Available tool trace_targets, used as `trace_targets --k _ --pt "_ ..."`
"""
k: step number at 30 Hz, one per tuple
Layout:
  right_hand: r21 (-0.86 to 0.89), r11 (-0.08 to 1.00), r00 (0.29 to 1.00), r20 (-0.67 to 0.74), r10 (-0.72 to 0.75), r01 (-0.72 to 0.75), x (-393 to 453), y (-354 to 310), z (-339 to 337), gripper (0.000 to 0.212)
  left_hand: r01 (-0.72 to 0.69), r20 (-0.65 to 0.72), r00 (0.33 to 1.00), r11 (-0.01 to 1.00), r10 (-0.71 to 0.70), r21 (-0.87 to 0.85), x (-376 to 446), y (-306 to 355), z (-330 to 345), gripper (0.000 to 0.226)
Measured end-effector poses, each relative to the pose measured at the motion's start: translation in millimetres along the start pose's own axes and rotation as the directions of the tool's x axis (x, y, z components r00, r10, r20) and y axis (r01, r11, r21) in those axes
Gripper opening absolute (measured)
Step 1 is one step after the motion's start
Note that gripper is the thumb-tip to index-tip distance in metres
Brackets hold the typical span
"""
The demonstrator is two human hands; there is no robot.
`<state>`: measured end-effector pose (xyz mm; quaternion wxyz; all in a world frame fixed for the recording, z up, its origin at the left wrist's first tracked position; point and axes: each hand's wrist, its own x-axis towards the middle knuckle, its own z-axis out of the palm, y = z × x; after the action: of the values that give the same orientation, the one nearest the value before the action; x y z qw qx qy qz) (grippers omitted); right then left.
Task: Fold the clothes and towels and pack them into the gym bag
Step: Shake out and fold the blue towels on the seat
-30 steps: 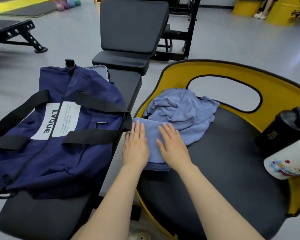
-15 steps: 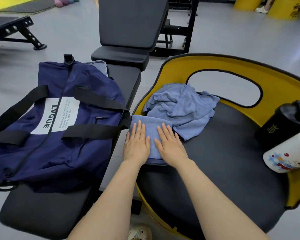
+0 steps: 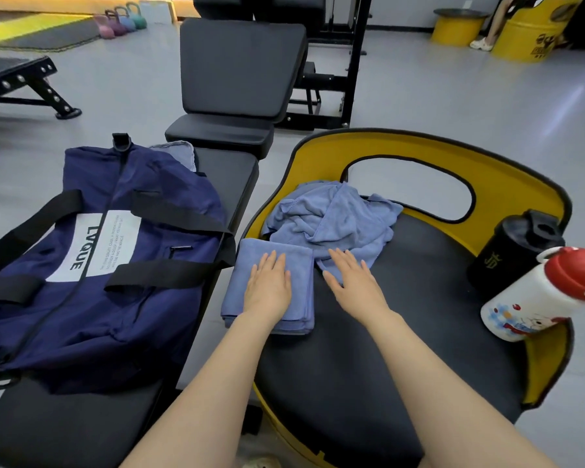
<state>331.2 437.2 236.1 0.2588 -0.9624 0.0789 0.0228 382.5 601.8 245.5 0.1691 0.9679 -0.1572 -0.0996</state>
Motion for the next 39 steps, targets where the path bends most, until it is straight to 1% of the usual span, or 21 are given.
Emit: trace_targets --k 2,4,8,11,13,15,16,18,21,23,25,27,29,30,32,35,37,39 --pt "-0.090 0.996 1.000 0.015 -0.021 0.022 12.2 10.5 -5.7 0.053 -0.040 -0.005 0.999 0.999 0.040 -0.029 12.8 8.8 -3.3 0.047" --pt "-0.141 0.989 0.999 0.017 -0.035 0.037 26.9 16.2 -14.1 0.053 -0.075 -0.014 0.997 0.996 0.074 -0.048 29.4 16.0 -6.5 0.047" --pt "-0.225 0.971 0.996 0.038 -0.078 0.084 57.6 19.8 -27.0 0.055 -0.133 -0.004 0.991 0.991 0.133 -0.014 66.9 28.8 -11.0 0.041" --pt "-0.273 0.953 0.991 0.062 -0.122 0.135 83.6 23.2 -28.1 0.057 -0.103 0.053 0.993 0.995 0.103 0.006 95.6 38.7 -11.3 0.028" --pt "-0.324 0.927 0.982 0.088 -0.167 0.186 100.5 25.2 -26.2 0.059 -0.092 0.103 0.990 0.996 0.092 -0.002 114.6 43.1 -9.1 0.024" --pt "-0.363 0.901 0.971 0.122 -0.207 0.238 114.6 27.4 -23.7 0.058 -0.099 0.133 0.987 0.994 0.092 0.041 126.7 46.1 -7.5 0.020" --pt "-0.376 0.890 0.966 0.129 -0.225 0.258 119.6 28.9 -21.9 0.057 -0.095 0.119 0.989 0.994 0.089 0.050 130.4 45.8 -6.4 0.019" --pt "-0.388 0.876 0.958 0.105 -0.266 0.285 124.7 31.9 -17.6 0.051 -0.101 0.055 0.993 0.995 0.101 -0.006 133.6 42.3 -3.5 0.021" --pt "-0.347 0.885 0.947 0.027 -0.321 0.310 124.3 35.3 -14.2 0.035 -0.143 0.002 0.990 0.983 0.144 -0.114 132.6 36.9 -1.2 0.019" --pt "-0.287 0.908 0.946 -0.020 -0.323 0.304 122.0 32.9 -17.9 0.028 -0.182 -0.006 0.983 0.960 0.185 -0.215 129.5 38.6 -7.3 0.016" --pt "-0.168 0.951 0.956 -0.096 -0.279 0.260 116.3 28.8 -26.6 0.018 -0.231 -0.013 0.971 0.925 0.238 -0.303 123.9 45.0 -18.7 0.015" --pt "-0.038 0.979 0.962 -0.183 -0.202 0.199 107.4 22.8 -40.5 0.015 -0.275 -0.032 0.959 0.895 0.282 -0.351 117.1 52.5 -32.0 0.014" --pt "0.023 0.990 0.966 -0.223 -0.130 0.138 98.2 14.5 -60.4 0.013 -0.297 -0.048 0.953 0.893 0.299 -0.337 110.7 60.2 -45.5 0.016" --pt "0.028 0.991 0.964 -0.239 -0.119 0.130 93.8 9.7 -71.7 0.011 -0.296 -0.054 0.954 0.902 0.294 -0.314 107.0 64.2 -52.6 0.016" --pt "0.028 0.988 0.955 -0.261 -0.138 0.150 82.6 -1.0 -99.2 0.010 -0.294 -0.103 0.956 0.909 0.275 -0.295 97.9 74.6 -70.9 0.013" --pt "-0.003 0.988 0.946 -0.291 -0.146 0.151 73.5 -10.0 -130.4 0.010 -0.291 -0.186 0.953 0.888 0.237 -0.357 91.0 89.2 -96.7 0.009" --pt "0.011 0.991 0.934 -0.335 -0.124 0.135 61.6 -17.7 -156.6 0.011 -0.322 -0.223 0.942 0.868 0.252 -0.378 79.8 104.4 -123.2 0.009" --pt "0.061 0.987 0.910 -0.400 -0.115 0.151 49.9 -28.0 -184.4 0.010 -0.362 -0.261 0.924 0.853 0.278 -0.376 66.3 122.2 -150.8 0.011"
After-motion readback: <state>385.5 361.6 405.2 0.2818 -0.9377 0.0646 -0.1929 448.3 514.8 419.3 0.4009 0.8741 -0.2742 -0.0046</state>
